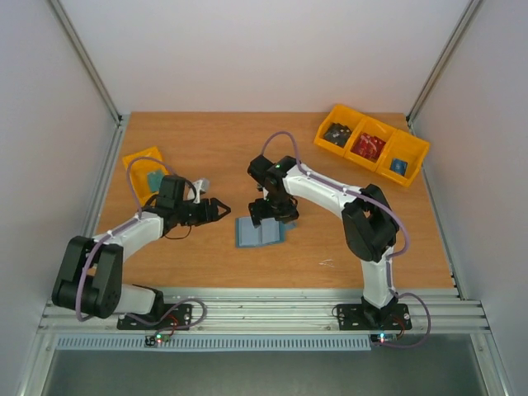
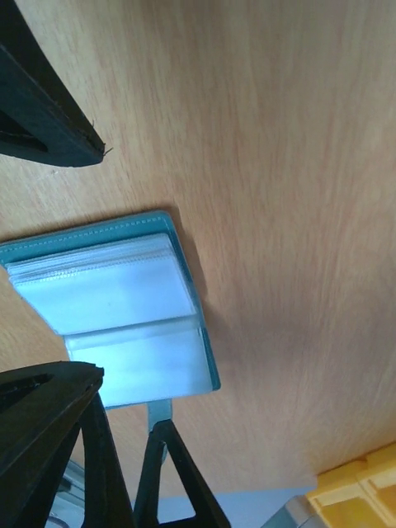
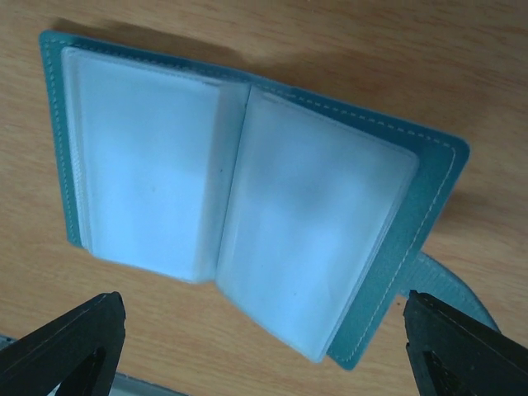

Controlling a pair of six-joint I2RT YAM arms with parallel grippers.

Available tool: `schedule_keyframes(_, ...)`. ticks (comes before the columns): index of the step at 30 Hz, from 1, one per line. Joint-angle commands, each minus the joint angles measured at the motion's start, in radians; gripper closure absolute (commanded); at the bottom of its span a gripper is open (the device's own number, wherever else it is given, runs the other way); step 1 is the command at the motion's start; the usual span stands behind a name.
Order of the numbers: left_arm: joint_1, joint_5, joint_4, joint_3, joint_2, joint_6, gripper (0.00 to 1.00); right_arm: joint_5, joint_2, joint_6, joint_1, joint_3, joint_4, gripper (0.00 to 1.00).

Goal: Take the credit cards out of the card holder

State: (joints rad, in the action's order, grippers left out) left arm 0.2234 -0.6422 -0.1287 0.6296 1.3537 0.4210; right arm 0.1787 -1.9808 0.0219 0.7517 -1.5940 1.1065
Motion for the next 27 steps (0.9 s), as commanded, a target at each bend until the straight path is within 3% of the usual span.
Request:
schedule_keyframes(1, 0.005, -0.015, 0.155, -0.044, 0.054, 0.120, 0.34, 0.015, -0.074, 0.017, -0.007, 0.014, -0.047, 0.07)
schedule_keyframes(13, 0.104, -0.029, 0.346, -0.106, 0.222, 0.198, 0.32, 0.187, -0.092, 0.099, -0.078, 0.183, -0.294, 0.11)
schedule_keyframes(17, 0.150, -0.073, 0.432, -0.099, 0.264, 0.195, 0.37, 0.256, -0.096, 0.117, -0.099, 0.229, -0.371, 0.16)
schedule_keyframes(21, 0.157, -0.077, 0.462, -0.100, 0.278, 0.200, 0.53, 0.292, -0.075, 0.127, -0.106, 0.266, -0.435, 0.27)
schedule_keyframes(27, 0.188, -0.132, 0.573, -0.112, 0.274, 0.188, 0.56, 0.371, -0.046, 0.154, -0.124, 0.319, -0.525, 0.52)
